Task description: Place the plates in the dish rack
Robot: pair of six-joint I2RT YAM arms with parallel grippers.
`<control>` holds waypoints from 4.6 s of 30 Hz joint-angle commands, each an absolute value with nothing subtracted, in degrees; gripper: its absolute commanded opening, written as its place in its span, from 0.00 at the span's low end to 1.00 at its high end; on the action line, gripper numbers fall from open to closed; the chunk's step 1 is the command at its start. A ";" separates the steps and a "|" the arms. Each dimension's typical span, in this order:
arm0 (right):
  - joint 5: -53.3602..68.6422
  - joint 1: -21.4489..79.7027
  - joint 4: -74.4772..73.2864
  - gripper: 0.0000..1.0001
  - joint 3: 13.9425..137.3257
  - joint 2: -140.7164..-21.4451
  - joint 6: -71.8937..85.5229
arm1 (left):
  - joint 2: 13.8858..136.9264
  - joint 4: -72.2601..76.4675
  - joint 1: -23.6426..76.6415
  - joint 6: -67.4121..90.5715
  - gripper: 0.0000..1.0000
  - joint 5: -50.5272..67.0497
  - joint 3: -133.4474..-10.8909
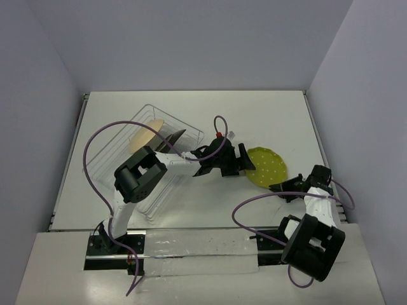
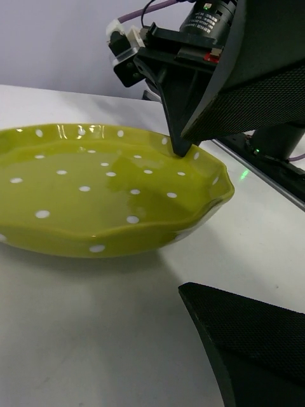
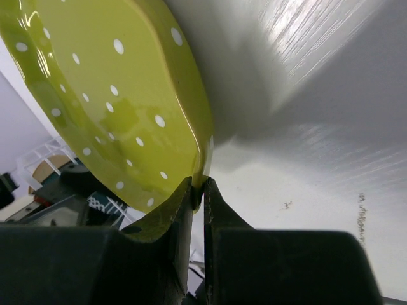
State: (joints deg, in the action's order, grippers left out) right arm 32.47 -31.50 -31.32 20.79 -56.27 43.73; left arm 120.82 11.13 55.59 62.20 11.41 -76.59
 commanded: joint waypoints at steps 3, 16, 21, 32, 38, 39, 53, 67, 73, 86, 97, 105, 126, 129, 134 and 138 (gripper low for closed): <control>41.07 -29.12 -27.37 0.00 20.46 -55.37 45.39 | 123.27 22.77 56.68 66.41 0.96 16.23 -76.05; 43.29 -27.77 -29.75 0.00 21.31 -56.78 42.23 | 126.17 30.15 56.65 69.13 0.57 11.95 -76.90; 43.23 -27.25 -32.07 0.00 21.81 -57.67 39.83 | 126.58 29.31 56.54 68.73 0.21 10.50 -78.09; 42.33 -26.31 -38.23 0.23 27.33 -56.82 32.24 | 120.32 23.99 56.61 58.44 0.00 2.79 -79.89; 47.02 -25.75 -38.07 0.80 35.46 -47.32 31.03 | 112.68 18.60 56.55 37.61 0.00 -3.88 -83.18; 46.33 -25.75 -38.98 0.83 38.27 -45.83 29.49 | 110.98 18.17 56.44 35.31 0.00 -5.33 -83.07; 59.69 -25.26 -29.85 0.91 42.42 -36.61 34.32 | 96.68 5.07 56.28 -5.62 0.00 -16.13 -93.49; 8.32 -24.05 -46.87 1.00 46.86 -35.70 35.73 | 77.62 3.23 56.25 -28.97 0.00 -30.01 -80.40; 5.73 -22.59 -45.66 1.00 43.10 -35.74 35.93 | 72.95 0.19 56.25 -30.95 0.00 -24.71 -77.41; 5.12 -21.55 -42.68 1.00 39.21 -36.81 36.56 | 72.60 -0.03 56.32 -31.20 0.00 -32.07 -69.91; 3.95 -21.01 -39.02 1.00 36.12 -40.19 35.53 | 74.75 -4.46 56.25 -23.86 0.00 -32.32 -73.52; 4.00 -20.65 -37.82 1.00 34.19 -41.13 34.24 | 76.68 -6.48 57.72 -24.70 0.00 -39.75 -68.47; 4.75 -20.14 -37.62 1.00 33.68 -43.07 31.90 | 79.99 -13.42 63.09 -20.18 0.00 -52.76 -64.03; 5.14 -20.04 -37.44 1.00 33.75 -43.13 31.73 | 80.00 -15.47 63.11 -17.72 0.00 -52.30 -64.39; 5.42 -19.90 -37.41 1.00 33.57 -43.07 31.55 | 81.29 -16.75 63.23 -15.37 0.00 -52.34 -63.82; 5.74 -19.75 -37.44 1.00 33.66 -43.09 31.41 | 82.99 -17.84 63.19 -13.37 0.00 -51.87 -63.26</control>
State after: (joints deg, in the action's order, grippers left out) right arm 5.42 -20.38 -39.78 34.04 -43.76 32.41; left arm 82.37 -19.24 62.78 -16.15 -50.59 -62.35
